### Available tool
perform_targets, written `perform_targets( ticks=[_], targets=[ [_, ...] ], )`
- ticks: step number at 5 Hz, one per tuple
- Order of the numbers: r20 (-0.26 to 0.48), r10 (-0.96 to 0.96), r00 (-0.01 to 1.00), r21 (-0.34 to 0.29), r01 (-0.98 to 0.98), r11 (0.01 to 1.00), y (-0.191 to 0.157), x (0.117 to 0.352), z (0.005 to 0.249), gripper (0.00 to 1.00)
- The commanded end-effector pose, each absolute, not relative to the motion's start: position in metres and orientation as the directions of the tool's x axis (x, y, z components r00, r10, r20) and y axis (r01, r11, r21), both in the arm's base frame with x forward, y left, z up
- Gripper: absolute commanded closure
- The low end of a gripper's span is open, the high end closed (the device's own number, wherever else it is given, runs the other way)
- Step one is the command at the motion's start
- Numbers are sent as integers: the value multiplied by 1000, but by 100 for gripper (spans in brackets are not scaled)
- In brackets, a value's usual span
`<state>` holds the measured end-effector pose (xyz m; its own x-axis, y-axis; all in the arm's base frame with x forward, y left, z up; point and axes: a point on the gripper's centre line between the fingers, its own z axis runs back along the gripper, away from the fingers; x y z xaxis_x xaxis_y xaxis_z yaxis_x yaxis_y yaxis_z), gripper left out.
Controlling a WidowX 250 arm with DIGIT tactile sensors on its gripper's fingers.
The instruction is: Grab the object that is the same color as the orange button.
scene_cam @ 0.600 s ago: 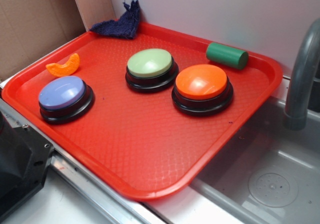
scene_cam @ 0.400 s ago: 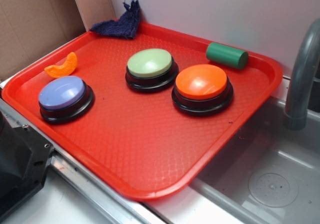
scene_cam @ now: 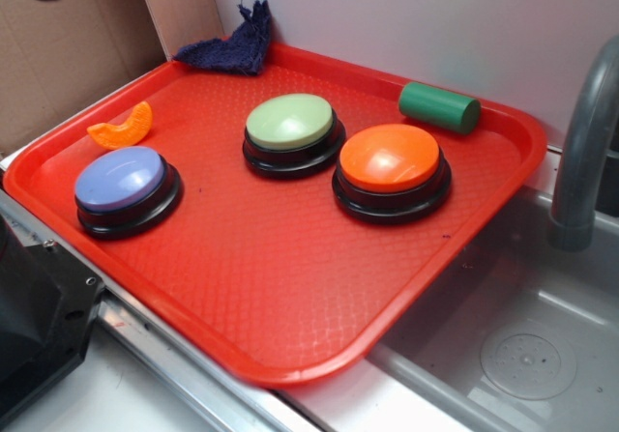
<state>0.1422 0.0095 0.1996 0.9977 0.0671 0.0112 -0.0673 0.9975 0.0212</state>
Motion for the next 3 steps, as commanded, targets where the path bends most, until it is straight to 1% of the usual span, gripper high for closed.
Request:
perform_targets(
  ticks=[1,2,3],
  targets=[
    [35,165,986,125,-169,978,81,161,148,0],
    [-1,121,993,97,-120,988,113,169,109,0],
    [-17,124,992,76,-122,990,126,181,83,0]
  ],
)
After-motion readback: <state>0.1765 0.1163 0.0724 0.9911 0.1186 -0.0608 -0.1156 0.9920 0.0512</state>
